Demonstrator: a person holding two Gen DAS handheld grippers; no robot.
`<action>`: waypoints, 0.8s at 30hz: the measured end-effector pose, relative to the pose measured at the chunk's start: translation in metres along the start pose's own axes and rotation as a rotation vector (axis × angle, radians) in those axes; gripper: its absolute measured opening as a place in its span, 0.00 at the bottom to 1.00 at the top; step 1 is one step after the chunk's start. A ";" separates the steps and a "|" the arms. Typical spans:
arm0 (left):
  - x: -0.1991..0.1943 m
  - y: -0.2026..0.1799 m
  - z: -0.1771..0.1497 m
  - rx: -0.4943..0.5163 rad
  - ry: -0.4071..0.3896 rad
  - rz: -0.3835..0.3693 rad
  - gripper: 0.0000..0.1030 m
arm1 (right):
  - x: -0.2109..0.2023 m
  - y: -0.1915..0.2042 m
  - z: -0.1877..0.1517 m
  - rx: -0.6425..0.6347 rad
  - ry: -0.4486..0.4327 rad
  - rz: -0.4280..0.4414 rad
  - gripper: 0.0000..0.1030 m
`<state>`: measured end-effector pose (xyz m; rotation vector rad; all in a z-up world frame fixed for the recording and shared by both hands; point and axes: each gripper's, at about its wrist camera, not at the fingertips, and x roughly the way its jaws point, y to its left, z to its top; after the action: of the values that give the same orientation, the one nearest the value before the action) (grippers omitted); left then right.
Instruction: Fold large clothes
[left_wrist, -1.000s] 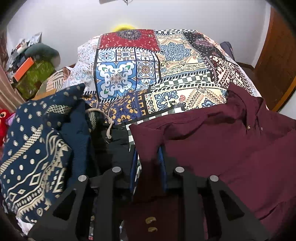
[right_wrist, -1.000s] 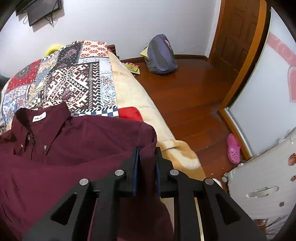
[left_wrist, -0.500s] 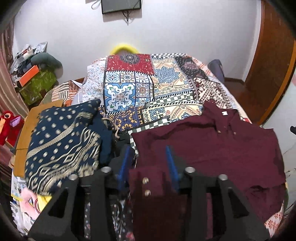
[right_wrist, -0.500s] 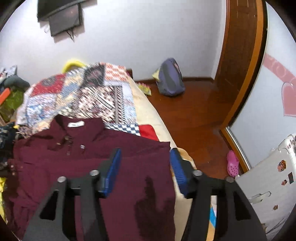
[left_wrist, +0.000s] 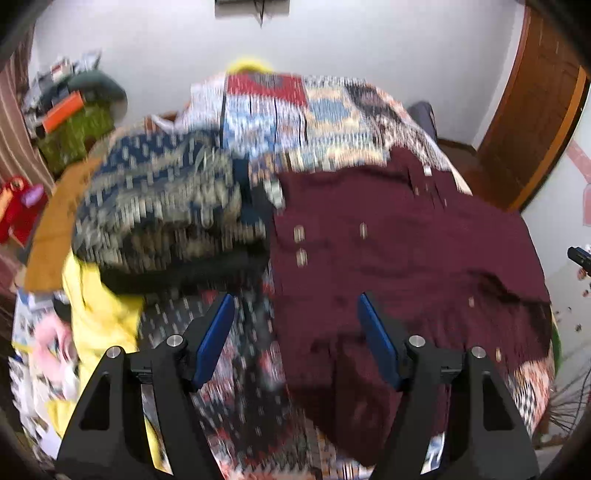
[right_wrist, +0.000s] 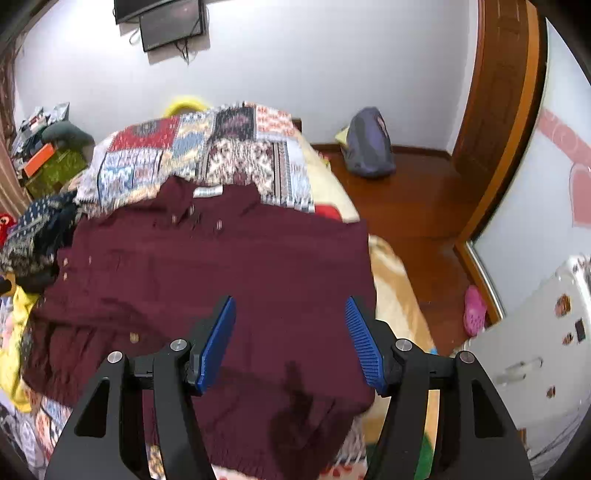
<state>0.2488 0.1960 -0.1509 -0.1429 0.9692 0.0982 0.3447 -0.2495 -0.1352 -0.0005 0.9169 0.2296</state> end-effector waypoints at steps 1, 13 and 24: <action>0.003 0.002 -0.009 -0.009 0.019 -0.008 0.67 | 0.000 0.001 -0.005 0.000 0.010 -0.004 0.56; 0.044 -0.003 -0.087 -0.151 0.224 -0.199 0.67 | 0.022 -0.020 -0.078 0.076 0.198 -0.024 0.56; 0.074 0.000 -0.108 -0.317 0.264 -0.320 0.69 | 0.046 -0.046 -0.112 0.277 0.261 0.099 0.56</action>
<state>0.2027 0.1800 -0.2723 -0.6124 1.1770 -0.0639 0.2923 -0.2963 -0.2443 0.2765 1.2049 0.1954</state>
